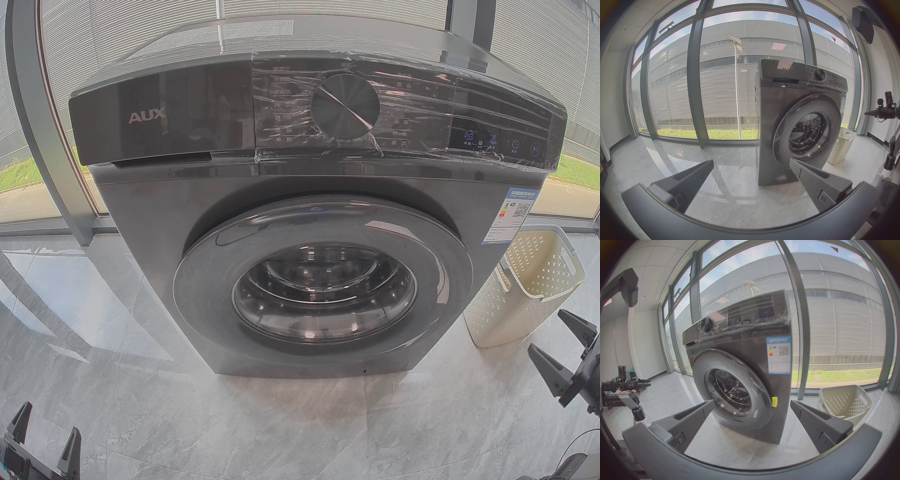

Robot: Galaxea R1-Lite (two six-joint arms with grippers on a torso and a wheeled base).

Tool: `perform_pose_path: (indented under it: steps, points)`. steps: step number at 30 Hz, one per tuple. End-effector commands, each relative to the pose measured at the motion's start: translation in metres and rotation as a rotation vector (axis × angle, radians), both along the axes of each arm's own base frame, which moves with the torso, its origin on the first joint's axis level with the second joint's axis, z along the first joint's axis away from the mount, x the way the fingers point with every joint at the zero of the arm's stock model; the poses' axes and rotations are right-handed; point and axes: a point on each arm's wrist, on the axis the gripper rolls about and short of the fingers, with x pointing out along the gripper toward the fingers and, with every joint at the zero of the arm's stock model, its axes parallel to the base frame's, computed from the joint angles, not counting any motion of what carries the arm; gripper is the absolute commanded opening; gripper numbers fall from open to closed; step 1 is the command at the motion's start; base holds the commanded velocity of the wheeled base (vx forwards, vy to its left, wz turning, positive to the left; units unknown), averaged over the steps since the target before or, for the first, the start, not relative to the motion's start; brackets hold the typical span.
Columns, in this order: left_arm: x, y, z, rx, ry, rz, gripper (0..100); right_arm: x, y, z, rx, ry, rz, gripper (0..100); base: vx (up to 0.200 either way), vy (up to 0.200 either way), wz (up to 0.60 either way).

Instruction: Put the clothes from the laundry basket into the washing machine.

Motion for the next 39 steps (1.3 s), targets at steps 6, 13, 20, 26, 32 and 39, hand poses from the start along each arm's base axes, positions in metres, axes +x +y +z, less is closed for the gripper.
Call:
perform_pose_path:
  steps: [6, 13, 20, 26, 32, 39]
  points:
    - [0.0, 0.0, -0.004, -0.018, 0.003, 0.002, 100, -0.066, -0.016, -0.008, 0.025, -0.236, -0.118, 100, 0.0, 0.0, 0.0]
    - [0.0, 0.0, -0.004, -0.02, 0.001, 0.003, 100, -0.095, -0.017, -0.034, 0.013, -0.266, -0.141, 100, 0.0, 0.0, 0.0]
    - [0.0, 0.0, -0.004, -0.025, 0.001, 0.003, 100, -0.101, -0.015, -0.048, 0.007, -0.239, -0.112, 100, 0.0, 0.0, 0.0]
    - [0.0, 0.0, -0.004, -0.029, 0.001, 0.005, 100, -0.101, -0.016, -0.05, -0.032, -0.227, -0.149, 100, 0.0, 0.0, 0.0]
    - [0.0, 0.0, -0.004, -0.029, 0.001, 0.005, 100, -0.099, -0.02, -0.052, -0.125, -0.227, -0.337, 100, 0.0, 0.0, 0.0]
    - [0.0, 0.0, -0.004, -0.031, 0.001, 0.005, 100, -0.097, -0.021, -0.066, -0.13, -0.082, -0.375, 100, 0.0, 0.0, 0.0]
